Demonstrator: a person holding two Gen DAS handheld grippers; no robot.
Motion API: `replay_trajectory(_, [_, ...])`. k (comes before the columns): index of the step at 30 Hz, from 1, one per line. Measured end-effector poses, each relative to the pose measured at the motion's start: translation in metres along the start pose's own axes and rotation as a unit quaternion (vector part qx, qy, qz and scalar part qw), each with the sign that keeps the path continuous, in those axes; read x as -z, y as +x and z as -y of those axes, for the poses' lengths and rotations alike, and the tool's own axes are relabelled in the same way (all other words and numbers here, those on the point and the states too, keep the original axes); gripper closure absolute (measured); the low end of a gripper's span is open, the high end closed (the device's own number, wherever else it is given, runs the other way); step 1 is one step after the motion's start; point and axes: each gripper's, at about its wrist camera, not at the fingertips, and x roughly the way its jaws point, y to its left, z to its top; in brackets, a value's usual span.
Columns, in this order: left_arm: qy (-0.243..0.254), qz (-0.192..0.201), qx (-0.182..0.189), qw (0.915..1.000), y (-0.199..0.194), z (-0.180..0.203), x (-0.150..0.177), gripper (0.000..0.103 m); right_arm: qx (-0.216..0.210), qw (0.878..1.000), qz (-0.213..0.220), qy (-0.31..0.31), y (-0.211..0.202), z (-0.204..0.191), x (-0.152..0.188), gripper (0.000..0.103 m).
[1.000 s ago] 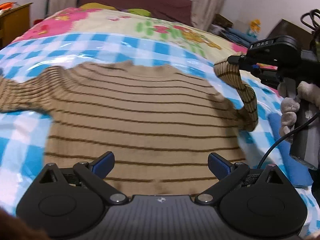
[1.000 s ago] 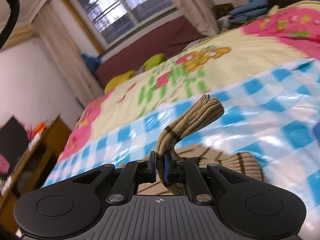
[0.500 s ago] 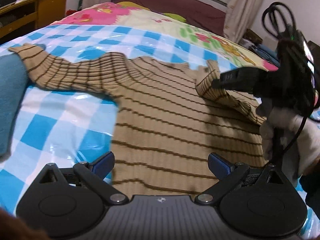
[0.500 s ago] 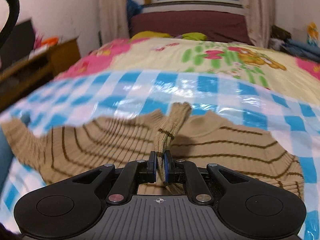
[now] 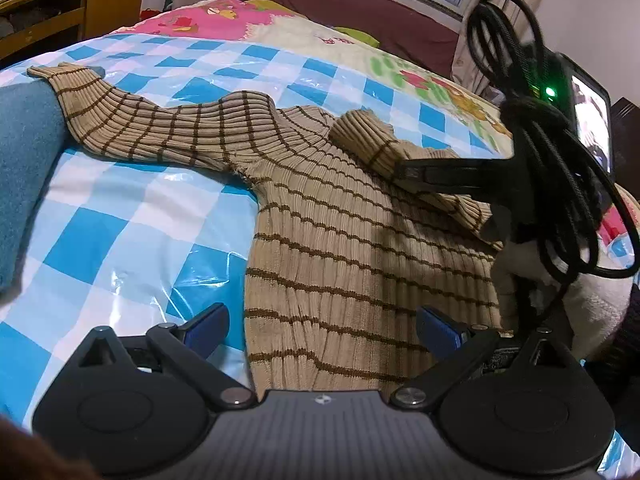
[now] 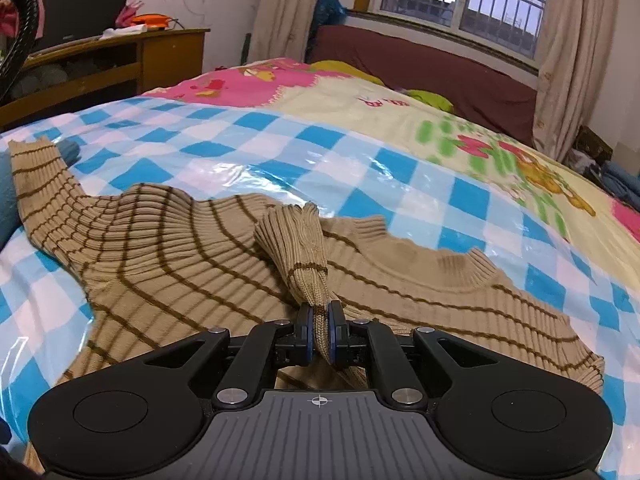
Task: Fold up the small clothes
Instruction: 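Carry the held sleeve across the sweater body with the right tool, then open the right tool to release the sleeve and lift away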
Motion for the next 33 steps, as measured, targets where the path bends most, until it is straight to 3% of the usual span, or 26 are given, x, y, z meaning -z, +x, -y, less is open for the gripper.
replay_trajectory(9, [-0.006, -0.001, 0.006, 1.0, -0.001, -0.003, 0.0, 0.0, -0.014, 1.0, 0.016, -0.014, 0.001, -0.019, -0.007, 0.094])
replay_trajectory(13, [-0.008, -0.003, 0.006, 0.9999, 0.0, -0.004, 0.0, 0.0, -0.026, 0.999, -0.001, -0.031, 0.005, -0.025, -0.002, 0.09])
replay_trajectory(17, [-0.014, -0.004, 0.006, 0.9999, 0.001, -0.007, 0.0, 0.0, -0.049, 0.999, -0.007, -0.015, -0.007, -0.016, 0.003, 0.088])
replay_trajectory(21, [-0.015, -0.006, 0.006, 0.9999, 0.003, -0.008, 0.0, 0.0, -0.074, 0.997, -0.001, 0.011, -0.034, 0.001, 0.012, 0.079])
replay_trajectory(24, [-0.011, -0.007, 0.002, 0.9999, 0.004, -0.006, 0.001, 0.0, -0.071, 0.996, -0.002, 0.047, -0.052, 0.022, 0.022, 0.077])
replay_trajectory(28, [-0.005, -0.005, -0.003, 1.0, 0.006, -0.003, 0.002, 0.0, 0.007, 0.995, -0.01, 0.103, -0.062, 0.068, 0.04, 0.077])
replay_trajectory(33, [0.008, -0.007, -0.011, 0.9999, 0.009, 0.003, 0.004, 0.0, 0.121, 0.97, -0.063, 0.199, -0.043, 0.136, 0.068, 0.078])
